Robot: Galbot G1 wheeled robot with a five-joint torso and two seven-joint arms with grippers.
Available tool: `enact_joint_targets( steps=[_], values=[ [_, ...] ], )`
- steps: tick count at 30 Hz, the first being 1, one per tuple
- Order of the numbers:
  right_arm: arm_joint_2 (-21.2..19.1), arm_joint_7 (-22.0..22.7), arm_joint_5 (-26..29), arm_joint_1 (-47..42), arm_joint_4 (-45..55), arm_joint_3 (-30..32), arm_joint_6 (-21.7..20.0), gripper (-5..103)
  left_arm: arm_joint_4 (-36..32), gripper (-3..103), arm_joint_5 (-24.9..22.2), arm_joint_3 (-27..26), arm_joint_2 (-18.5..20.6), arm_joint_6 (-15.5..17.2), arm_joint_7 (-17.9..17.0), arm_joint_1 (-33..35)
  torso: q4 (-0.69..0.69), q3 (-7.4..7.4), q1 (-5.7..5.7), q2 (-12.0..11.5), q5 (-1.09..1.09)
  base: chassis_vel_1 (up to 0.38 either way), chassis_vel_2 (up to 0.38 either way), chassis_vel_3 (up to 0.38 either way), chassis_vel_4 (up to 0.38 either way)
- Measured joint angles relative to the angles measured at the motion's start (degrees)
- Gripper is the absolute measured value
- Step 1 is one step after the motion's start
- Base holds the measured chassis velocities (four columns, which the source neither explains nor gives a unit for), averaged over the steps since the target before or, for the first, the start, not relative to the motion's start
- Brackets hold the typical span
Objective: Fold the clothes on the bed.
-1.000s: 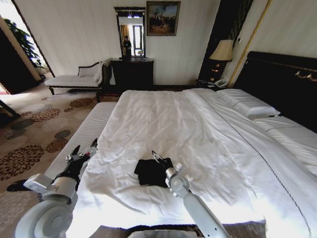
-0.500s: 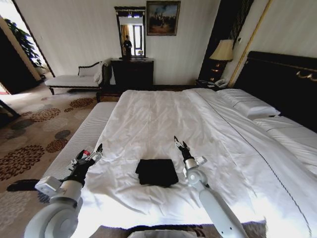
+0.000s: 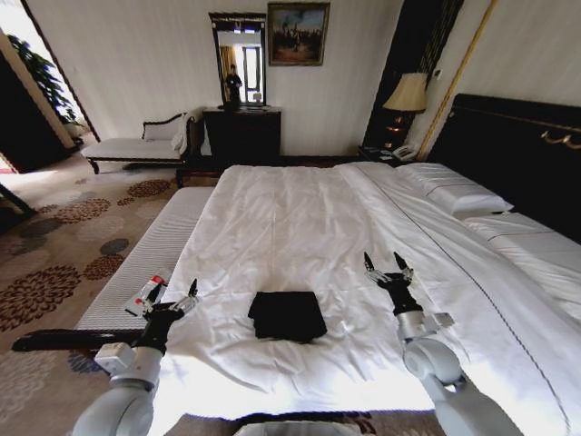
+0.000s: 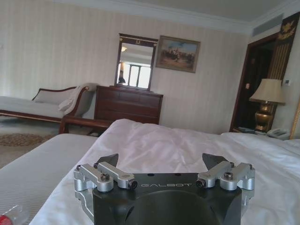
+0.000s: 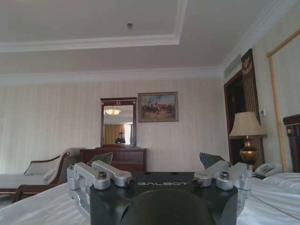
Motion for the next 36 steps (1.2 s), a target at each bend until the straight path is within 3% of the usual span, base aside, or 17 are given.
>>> enact_joint_targets(
  steps=[5,36],
  values=[
    [2.79,1.43,-3.31,-6.99,6.29,1.84,-1.51,100,-3.84,100,1.91,0.43,-0.68,-2.59,3.35,3.92,0.00,-0.01,-0.01,0.01,-0.02,0.000,0.000,0.000,0.000],
    [3.01,1.25,-2.81,-6.54,5.82,1.37,-1.80,100,-4.10,100,1.74,0.14,-0.62,-2.46,3.30,3.82,0.00,0.01,0.01,-0.01,-0.01,0.000,0.000,0.000,0.000]
  ],
)
